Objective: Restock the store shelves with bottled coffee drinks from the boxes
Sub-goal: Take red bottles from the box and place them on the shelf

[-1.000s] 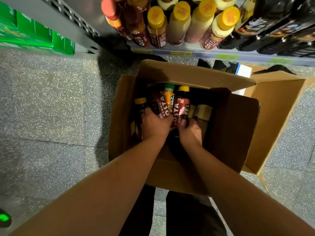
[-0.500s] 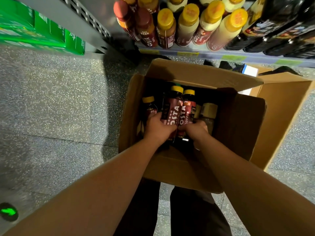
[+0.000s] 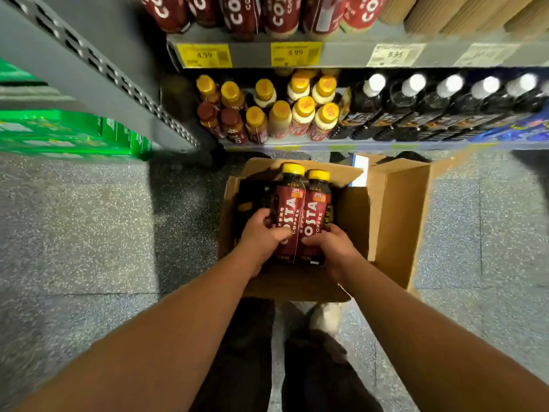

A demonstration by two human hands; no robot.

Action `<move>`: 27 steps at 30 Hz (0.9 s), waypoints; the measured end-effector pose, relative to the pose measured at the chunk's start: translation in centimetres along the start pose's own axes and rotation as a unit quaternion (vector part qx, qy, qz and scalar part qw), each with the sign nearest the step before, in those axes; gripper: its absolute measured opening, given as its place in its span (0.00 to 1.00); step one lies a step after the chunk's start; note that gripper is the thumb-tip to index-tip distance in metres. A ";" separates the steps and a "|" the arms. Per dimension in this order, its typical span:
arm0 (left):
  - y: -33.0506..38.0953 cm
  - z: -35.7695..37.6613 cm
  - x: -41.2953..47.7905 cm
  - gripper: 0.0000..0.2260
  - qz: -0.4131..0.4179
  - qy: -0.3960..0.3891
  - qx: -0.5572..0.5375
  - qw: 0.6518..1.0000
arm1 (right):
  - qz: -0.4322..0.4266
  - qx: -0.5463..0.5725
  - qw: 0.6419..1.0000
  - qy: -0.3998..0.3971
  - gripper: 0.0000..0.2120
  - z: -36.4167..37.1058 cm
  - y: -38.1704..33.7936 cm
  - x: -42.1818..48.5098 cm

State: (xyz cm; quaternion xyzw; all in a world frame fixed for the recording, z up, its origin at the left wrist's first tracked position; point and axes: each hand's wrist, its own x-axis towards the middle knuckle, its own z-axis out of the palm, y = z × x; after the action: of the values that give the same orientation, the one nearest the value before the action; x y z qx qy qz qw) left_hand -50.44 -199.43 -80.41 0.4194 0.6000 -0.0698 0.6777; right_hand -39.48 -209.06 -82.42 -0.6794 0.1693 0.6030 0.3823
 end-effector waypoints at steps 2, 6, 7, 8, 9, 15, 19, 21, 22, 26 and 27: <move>1.5 -0.2 -1.9 0.24 0.017 -0.006 -0.026 1.000 | -0.022 0.005 1.000 -0.021 0.26 -0.1 -1.1 -2.1; 3.8 -0.2 -6.0 0.20 0.048 0.013 -0.079 0.996 | -0.090 0.001 0.995 -0.050 0.26 -0.2 -3.8 -6.2; 4.3 -0.2 -6.9 0.19 0.058 0.017 -0.092 0.994 | -0.109 -0.001 0.993 -0.053 0.26 -0.3 -4.4 -7.1; 4.7 -0.1 -8.0 0.18 0.068 0.017 -0.099 0.993 | -0.124 0.004 0.991 -0.057 0.23 -0.4 -5.0 -8.4; 5.2 0.0 -9.1 0.18 0.078 0.018 -0.106 0.991 | -0.138 0.008 0.988 -0.063 0.20 -0.6 -5.7 -9.7; 9.6 0.5 -16.4 0.19 0.149 0.028 -0.132 0.980 | -0.219 -0.018 0.972 -0.086 0.17 -1.2 -9.8 -18.5; 13.8 0.8 -21.8 0.17 0.201 0.030 -0.158 0.966 | -0.260 -0.012 0.959 -0.109 0.23 -1.5 -12.9 -24.1; 15.6 0.8 -24.4 0.17 0.227 0.026 -0.160 0.960 | -0.285 -0.023 0.951 -0.117 0.26 -1.6 -14.3 -26.5; 16.5 0.7 -25.6 0.17 0.241 0.030 -0.153 0.958 | -0.297 -0.032 0.947 -0.117 0.26 -1.6 -15.0 -27.9; 19.5 0.2 -30.2 0.20 0.308 0.040 -0.147 0.939 | -0.341 -0.051 0.932 -0.116 0.23 -1.3 -17.5 -32.6; 20.2 -0.1 -31.2 0.19 0.322 0.042 -0.153 0.933 | -0.347 -0.056 0.929 -0.117 0.23 -1.2 -18.0 -33.6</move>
State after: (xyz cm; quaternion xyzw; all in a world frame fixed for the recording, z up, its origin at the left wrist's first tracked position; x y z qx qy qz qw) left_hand -46.86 -199.25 -43.48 0.4835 0.4644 0.2629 0.6938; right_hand -33.43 -205.99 -44.93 -0.6408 -0.1572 0.5160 0.5462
